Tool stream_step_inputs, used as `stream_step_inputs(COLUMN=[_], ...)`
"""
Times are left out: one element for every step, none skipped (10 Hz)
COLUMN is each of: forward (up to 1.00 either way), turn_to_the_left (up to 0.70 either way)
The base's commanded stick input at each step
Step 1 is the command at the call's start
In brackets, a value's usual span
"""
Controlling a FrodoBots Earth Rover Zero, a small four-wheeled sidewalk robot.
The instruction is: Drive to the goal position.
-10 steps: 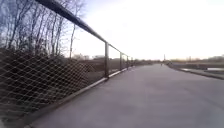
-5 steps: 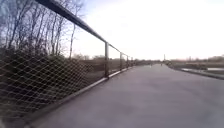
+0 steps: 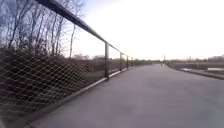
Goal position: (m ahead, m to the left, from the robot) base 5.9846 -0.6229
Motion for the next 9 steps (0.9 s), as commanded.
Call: stream_step_inputs(forward=[0.06, 0.06, 0.07, 0.06, 0.07, 0.06, 0.06, 0.07, 0.06], turn_to_the_left=[0.02, 0.02, 0.02, 0.02, 0.02, 0.02, 0.02, 0.02, 0.02])
